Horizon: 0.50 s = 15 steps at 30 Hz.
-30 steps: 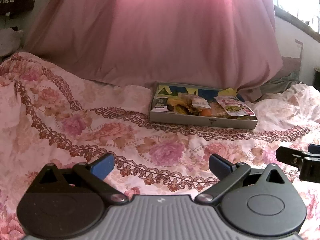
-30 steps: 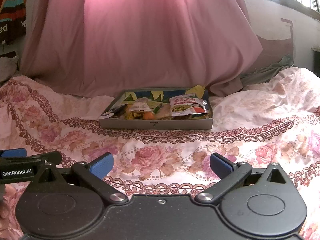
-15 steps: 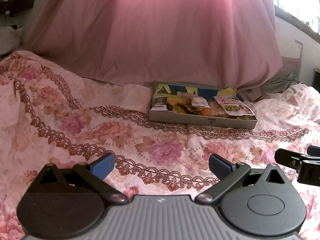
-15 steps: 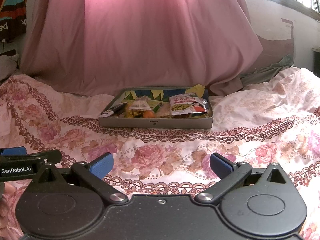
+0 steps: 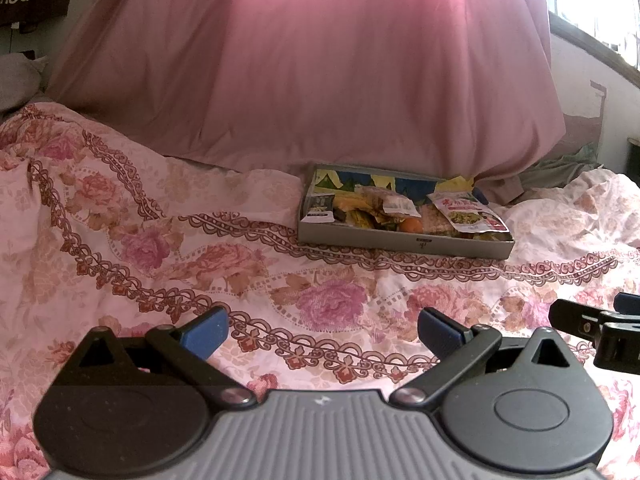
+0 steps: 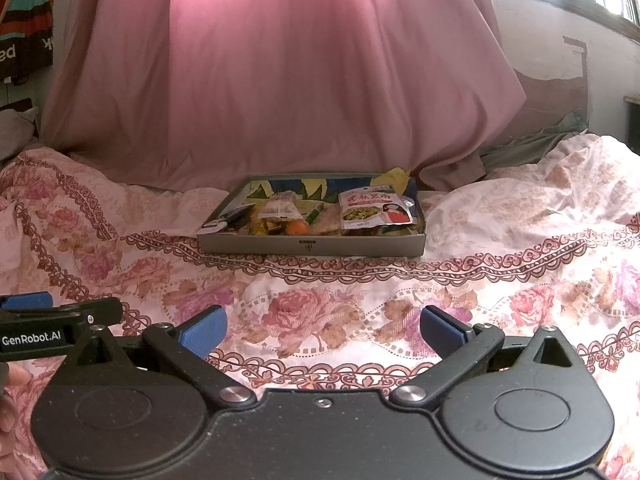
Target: Organize snacks
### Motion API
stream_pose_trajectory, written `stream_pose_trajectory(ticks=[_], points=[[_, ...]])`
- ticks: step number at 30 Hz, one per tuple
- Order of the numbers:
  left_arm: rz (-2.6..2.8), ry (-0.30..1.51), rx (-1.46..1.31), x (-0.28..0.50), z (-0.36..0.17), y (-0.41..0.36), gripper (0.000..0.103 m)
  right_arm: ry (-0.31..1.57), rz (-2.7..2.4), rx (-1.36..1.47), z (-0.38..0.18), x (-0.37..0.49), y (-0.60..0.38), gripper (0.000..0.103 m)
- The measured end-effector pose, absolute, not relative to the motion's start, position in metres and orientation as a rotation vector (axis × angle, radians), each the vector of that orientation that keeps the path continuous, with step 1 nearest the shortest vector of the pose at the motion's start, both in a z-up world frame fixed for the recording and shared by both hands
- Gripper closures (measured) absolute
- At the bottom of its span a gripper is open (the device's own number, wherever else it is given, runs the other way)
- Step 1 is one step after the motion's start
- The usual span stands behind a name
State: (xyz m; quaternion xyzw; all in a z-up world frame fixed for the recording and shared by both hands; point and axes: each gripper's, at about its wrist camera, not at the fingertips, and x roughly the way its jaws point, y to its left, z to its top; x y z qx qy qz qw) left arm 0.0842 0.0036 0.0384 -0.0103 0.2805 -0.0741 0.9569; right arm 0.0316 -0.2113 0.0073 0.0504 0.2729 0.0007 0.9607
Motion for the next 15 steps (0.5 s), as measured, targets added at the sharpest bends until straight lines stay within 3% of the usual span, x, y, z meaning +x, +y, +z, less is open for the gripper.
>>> stream_pose_trajectory(ticks=[15], points=[[-0.134, 0.609, -0.074, 0.0877, 0.0359, 0.0101, 0.0, 0.554, 0.002, 0.101, 0.0068, 0.0314, -0.2107, 0.001]])
